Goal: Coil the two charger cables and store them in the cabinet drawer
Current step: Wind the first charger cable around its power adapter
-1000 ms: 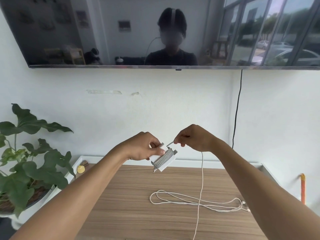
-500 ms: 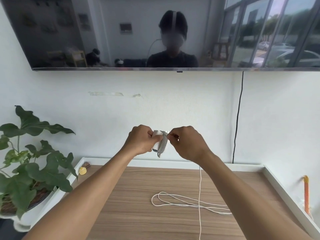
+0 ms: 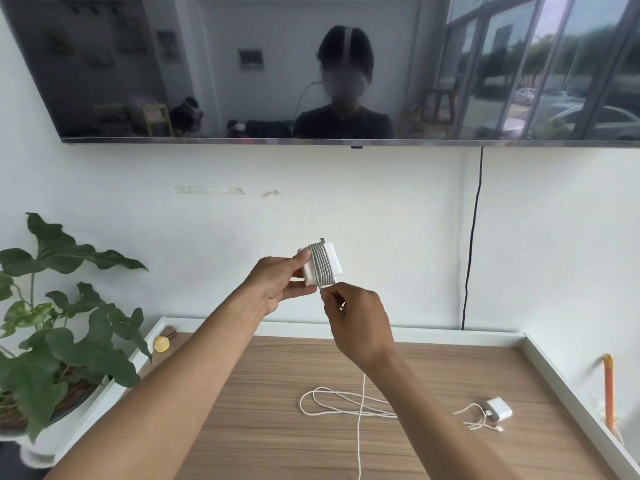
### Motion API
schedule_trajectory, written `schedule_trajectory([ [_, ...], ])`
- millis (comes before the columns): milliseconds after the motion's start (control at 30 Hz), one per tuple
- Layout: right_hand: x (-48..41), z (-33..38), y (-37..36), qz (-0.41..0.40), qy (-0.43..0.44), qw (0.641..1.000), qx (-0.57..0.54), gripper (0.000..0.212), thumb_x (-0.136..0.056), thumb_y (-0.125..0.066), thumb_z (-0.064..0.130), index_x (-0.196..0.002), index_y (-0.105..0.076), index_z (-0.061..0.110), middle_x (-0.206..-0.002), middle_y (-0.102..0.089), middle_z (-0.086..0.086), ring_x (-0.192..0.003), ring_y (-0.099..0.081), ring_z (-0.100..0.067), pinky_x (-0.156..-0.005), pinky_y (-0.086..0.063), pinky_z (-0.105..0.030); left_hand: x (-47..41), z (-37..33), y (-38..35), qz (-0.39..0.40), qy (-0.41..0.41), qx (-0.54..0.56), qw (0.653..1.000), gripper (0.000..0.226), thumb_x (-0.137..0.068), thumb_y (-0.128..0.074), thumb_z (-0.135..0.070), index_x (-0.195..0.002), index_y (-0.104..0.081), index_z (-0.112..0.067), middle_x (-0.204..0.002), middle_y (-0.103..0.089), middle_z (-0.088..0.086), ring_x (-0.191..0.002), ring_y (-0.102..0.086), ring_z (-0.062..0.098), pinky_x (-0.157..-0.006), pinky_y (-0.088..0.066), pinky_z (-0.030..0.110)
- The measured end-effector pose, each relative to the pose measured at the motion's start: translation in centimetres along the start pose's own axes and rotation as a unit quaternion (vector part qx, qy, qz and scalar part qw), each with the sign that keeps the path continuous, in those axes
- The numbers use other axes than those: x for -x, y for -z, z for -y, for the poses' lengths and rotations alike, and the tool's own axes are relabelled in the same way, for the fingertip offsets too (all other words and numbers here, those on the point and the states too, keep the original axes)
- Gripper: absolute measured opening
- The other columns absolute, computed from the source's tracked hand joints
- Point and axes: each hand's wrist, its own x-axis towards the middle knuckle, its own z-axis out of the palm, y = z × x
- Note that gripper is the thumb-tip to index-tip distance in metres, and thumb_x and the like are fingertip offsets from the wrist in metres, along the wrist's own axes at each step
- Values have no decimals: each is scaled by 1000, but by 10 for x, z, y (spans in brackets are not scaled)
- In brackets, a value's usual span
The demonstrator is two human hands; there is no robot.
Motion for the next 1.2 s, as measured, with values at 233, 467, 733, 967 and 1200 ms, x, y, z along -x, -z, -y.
schedule_trajectory([
  [233, 11, -20, -16, -33, -59, 991, -114, 20, -96, -54, 27, -81, -66, 19, -64, -64, 0, -55, -55, -18, -58, -48, -35, 5, -1, -5, 36, -3, -4, 999, 33, -88, -69, -26, -98, -67, 6, -91, -70, 19, -74, -72, 33, -72, -62, 43],
  [467, 19, -40, -25, 18, -125, 969, -214, 18, -96, -55, 25, -89, -72, 22, -60, -59, 7, -48, -48, -1, -54, -36, -12, 14, -2, -10, 96, -35, -33, 994, 40, -88, -66, -31, -106, -68, 5, -97, -71, 15, -78, -71, 32, -75, -61, 42],
  [733, -3, -51, -5, 94, -139, 958, -233, 40, -88, -53, -3, -57, -62, 20, -40, -52, 12, -36, -36, -1, -46, -30, -17, 26, 1, -10, 199, -81, -154, 964, 37, -91, -59, -30, -109, -69, 0, -97, -71, 15, -85, -69, 28, -74, -60, 32],
  [967, -37, -60, 30, 183, -87, 973, -107, 44, -84, -49, -9, -67, -67, 27, -45, -56, 19, -43, -41, 2, -49, -32, -14, 29, 5, 3, 254, -126, -318, 905, 28, -90, -62, -31, -104, -73, -9, -101, -75, 9, -89, -71, 16, -87, -55, 30],
  [1200, -55, -40, 53, 198, -61, 977, -49, 18, -92, -59, 14, -90, -76, 10, -67, -65, 3, -40, -46, 3, -43, -32, -7, 25, 18, 9, 205, -175, -502, 822, 22, -89, -65, -39, -103, -74, -25, -66, -63, -21, -52, -51, -9, -59, -37, 17],
])
